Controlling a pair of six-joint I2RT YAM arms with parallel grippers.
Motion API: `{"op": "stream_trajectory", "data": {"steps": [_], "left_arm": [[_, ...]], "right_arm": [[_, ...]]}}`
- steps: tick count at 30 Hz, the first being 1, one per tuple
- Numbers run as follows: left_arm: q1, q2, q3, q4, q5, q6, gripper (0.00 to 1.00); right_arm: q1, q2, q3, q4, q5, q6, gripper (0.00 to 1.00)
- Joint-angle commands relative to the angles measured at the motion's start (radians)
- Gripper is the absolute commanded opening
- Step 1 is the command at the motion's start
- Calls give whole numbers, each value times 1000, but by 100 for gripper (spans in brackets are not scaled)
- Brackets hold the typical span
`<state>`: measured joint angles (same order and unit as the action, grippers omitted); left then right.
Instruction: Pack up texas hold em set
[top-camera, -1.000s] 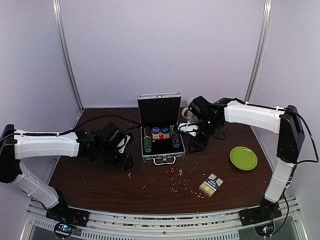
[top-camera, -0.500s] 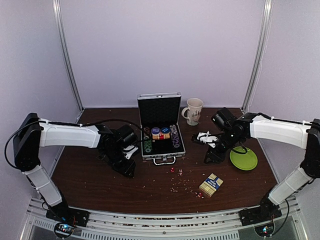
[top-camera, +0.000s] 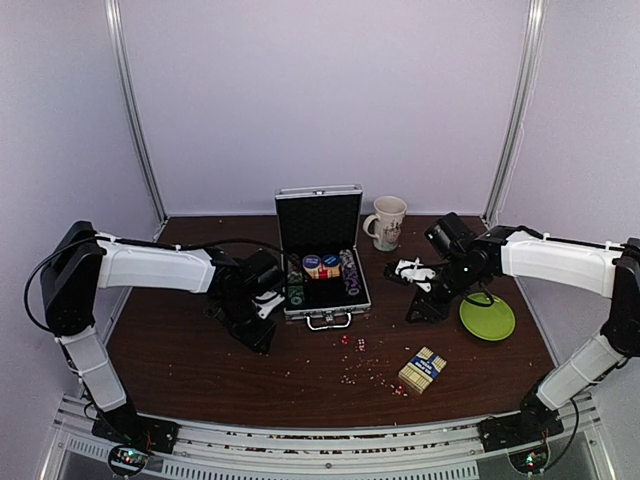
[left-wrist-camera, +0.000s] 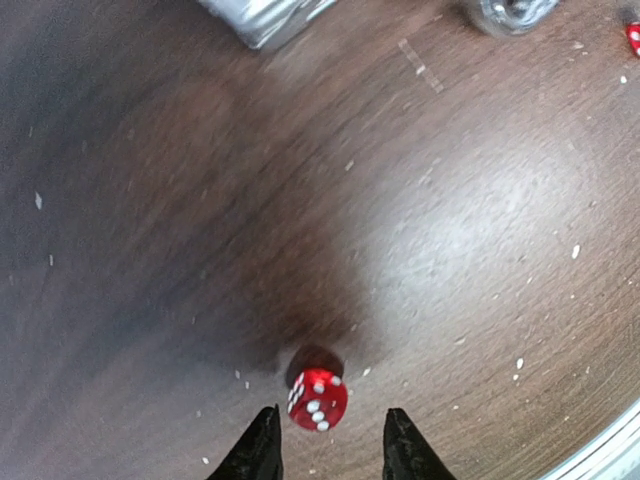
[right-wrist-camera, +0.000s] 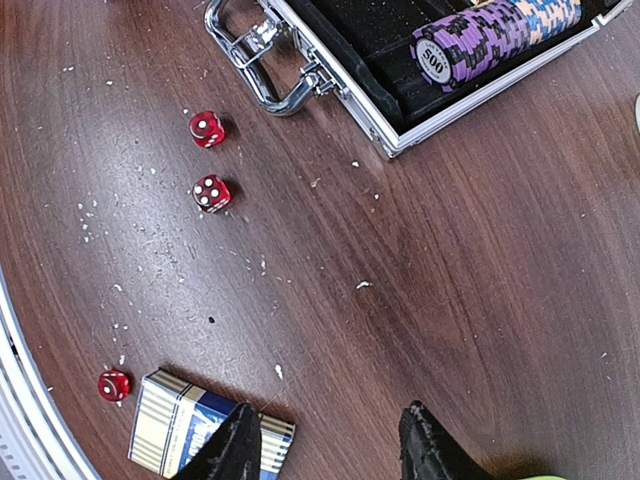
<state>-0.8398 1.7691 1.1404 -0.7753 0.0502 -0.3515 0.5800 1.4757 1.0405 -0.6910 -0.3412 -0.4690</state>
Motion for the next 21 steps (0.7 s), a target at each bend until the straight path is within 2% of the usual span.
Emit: {"op": "stream_trajectory", "data": {"steps": [1, 11, 21], "left_arm": [[-7, 35, 44, 14, 2, 74, 35], [-31, 91, 75, -46, -41, 154, 38], [-39, 96, 75, -92, -54, 164, 29]], "right_arm": [[-9, 0, -7, 11, -18, -10, 48], [-14, 14, -3, 2, -33, -14, 48], [-14, 21, 1, -2, -45, -16, 48]]}}
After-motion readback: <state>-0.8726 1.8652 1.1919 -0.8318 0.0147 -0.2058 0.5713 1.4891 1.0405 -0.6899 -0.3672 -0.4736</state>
